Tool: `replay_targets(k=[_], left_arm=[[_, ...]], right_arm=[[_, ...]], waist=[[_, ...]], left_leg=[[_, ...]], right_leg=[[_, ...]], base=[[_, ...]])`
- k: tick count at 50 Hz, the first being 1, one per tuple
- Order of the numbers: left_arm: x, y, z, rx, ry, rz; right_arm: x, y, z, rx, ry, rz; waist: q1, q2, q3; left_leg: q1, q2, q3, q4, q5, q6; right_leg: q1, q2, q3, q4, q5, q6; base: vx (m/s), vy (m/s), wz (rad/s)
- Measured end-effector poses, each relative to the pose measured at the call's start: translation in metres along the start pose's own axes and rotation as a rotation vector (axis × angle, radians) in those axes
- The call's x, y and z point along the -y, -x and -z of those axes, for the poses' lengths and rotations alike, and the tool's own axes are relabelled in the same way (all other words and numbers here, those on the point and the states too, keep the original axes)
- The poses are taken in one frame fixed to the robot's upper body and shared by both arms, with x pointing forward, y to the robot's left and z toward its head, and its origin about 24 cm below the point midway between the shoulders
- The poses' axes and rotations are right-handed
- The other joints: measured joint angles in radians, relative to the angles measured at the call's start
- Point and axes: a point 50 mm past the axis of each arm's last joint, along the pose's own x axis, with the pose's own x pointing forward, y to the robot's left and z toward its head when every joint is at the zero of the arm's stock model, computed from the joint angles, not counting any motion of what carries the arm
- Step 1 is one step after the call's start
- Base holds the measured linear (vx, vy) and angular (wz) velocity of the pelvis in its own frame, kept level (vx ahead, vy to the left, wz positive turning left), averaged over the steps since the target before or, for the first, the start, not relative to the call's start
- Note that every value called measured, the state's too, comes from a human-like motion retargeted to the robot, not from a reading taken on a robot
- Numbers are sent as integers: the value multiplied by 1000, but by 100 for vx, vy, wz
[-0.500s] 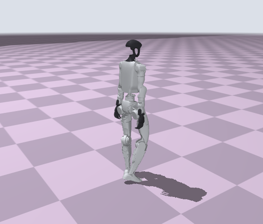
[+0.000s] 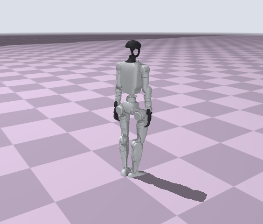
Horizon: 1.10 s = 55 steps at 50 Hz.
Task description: Upper body actions
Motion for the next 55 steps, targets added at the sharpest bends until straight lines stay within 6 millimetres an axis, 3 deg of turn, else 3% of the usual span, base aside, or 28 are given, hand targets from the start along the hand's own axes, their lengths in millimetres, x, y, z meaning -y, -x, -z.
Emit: replay_targets(k=[11, 23, 29, 34, 37, 41, 43, 47, 51, 53, 55], left_arm=[[1, 2, -14, 51, 16, -4], [-10, 2, -3, 12, 70, -27], [-6, 1, -6, 27, 113, -22], [-1, 1, -12, 57, 155, -10], [2, 1, -14, 74, 175, 3], [0, 1, -12, 75, 187, 0], [-1, 1, -10, 69, 192, -3], [0, 0, -6, 51, 204, 0], [-8, 2, -8, 53, 168, -47], [-18, 3, -12, 67, 115, -87], [-27, 5, -12, 70, 64, -121]], right_arm=[[-6, 2, 21, -83, -9, -11], [-14, 6, 45, -170, -20, -24], [-10, 7, 47, -171, -44, -7], [-4, 7, 47, -170, -53, 8], [1, 7, 43, -153, -57, 32], [4, 6, 38, -132, -35, 39], [5, 6, 35, -123, -21, 42], [11, 5, 26, -97, 6, 48], [12, 3, 17, -54, 20, 59], [12, 3, 16, -53, 41, 54], [10, 4, 19, -71, 70, 42]], waist=[[-3, 13, -18], [-34, 15, -24], [-58, -13, -6], [-47, -41, 4], [1, -50, 24], [96, -49, 49], [142, -47, 61], [64, -35, 69], [4, -35, 87], [1, -25, 97], [-3, -13, 95]], left_leg=[[-6, 15, -26, 3, -4, -15], [-4, 45, -20, 30, -29, -40], [-70, 68, -44, 215, -89, -73], [-158, 47, -160, 385, -61, -58], [-177, 0, -312, 380, -61, -58], [-143, -75, -611, 269, -24, -111], [-115, -82, -680, 203, 18, -142], [-82, -28, -478, 129, 32, -79], [-64, -25, -400, 89, 51, -63], [-49, -10, -328, 65, 54, -47], [-28, 9, -254, 34, 55, -40]], right_leg=[[3, 16, -13, 1, -15, -9], [7, 43, 2, 0, -33, -29], [8, 15, 24, 3, -42, -23], [-6, -29, 52, 11, -29, -12], [-21, -42, 107, 27, -17, -5], [-49, -29, 225, 54, 3, 3], [-62, -17, 286, 67, 15, 7], [-74, -29, 268, 72, 33, 23], [-108, -3, 339, 109, 47, 0], [-143, 18, 358, 147, 41, -28], [-166, 20, 293, 158, 20, -94]], base=[[1, -3, 6], [0, -10, -1], [-2, -8, 14], [-1, 3, -21], [-2, 9, -112], [3, 12, -182], [5, 16, -191], [-3, 18, -46], [-15, 12, -108], [-19, 7, -208], [-18, 3, -210]])
